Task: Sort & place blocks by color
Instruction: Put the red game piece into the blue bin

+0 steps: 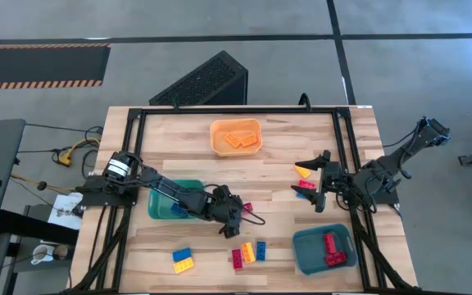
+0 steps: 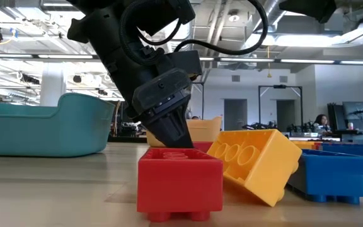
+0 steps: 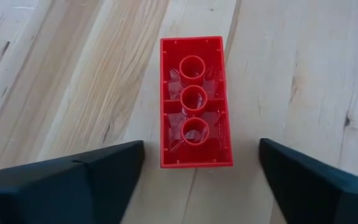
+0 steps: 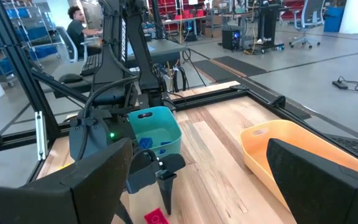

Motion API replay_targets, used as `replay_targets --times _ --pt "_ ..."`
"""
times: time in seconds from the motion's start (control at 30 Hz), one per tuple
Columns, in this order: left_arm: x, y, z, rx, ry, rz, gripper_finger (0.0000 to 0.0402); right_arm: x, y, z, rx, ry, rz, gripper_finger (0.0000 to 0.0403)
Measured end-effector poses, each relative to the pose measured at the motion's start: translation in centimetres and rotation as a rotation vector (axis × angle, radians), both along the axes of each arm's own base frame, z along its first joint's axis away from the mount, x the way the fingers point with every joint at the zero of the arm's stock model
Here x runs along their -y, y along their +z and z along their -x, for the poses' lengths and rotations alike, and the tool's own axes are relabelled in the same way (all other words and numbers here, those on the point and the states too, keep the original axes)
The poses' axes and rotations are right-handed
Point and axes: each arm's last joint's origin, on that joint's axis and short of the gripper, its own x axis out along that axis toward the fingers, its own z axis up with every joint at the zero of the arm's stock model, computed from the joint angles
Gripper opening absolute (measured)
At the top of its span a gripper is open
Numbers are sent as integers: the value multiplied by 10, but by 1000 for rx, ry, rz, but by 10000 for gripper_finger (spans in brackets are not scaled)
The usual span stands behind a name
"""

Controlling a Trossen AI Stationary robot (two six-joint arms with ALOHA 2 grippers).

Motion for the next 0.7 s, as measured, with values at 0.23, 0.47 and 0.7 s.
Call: replay_targets --times 0.23,0.47,0.7 --pt "-1 1 -2 17 -25 1 133 0 0 0 0 0 0 395" --pt "-7 10 -11 39 -37 -11 100 0 0 0 0 1 0 395" --pt "6 42 -33 177 -160 -53 101 0 0 0 0 0 0 395"
